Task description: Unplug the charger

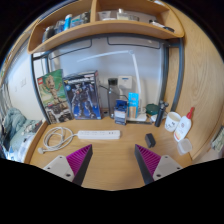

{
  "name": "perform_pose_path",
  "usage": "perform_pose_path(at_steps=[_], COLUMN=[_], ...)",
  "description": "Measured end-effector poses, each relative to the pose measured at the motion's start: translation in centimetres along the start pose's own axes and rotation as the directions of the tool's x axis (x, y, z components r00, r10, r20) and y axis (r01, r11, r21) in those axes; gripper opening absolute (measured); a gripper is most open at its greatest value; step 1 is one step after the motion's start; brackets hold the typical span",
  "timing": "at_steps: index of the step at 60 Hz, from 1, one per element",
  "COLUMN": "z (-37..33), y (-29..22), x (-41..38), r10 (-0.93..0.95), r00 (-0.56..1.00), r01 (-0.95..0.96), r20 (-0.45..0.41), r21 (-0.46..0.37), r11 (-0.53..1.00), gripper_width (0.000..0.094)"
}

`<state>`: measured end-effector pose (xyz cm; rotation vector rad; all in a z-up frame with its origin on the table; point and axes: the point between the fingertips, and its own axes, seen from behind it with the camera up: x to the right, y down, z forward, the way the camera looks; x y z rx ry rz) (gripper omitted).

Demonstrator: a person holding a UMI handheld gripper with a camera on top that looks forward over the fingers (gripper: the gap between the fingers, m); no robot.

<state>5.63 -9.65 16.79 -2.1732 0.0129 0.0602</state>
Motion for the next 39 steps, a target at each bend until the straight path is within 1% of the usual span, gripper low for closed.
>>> perform_pose_path(at_steps=[16,25,34,39], z=[-3.4,-4.5,-5.2,-5.3], y=[2.7,3.2,3.4,4.0], x=[-4.4,-4.4,-5.2,-5.7], r10=[-0.013,-0.031,-0.031,-0.021], r00=[1.000,0.999,1.000,1.000], r01=[0.013,0.031,0.031,0.021], r20=[0.018,-0.009,-0.002,0.008], r21=[0.007,0.012,0.021,0.008], r11=[1.000,0.999,0.999,1.000], gripper_width=[0.0867,0.0855,0.0854,0.0847])
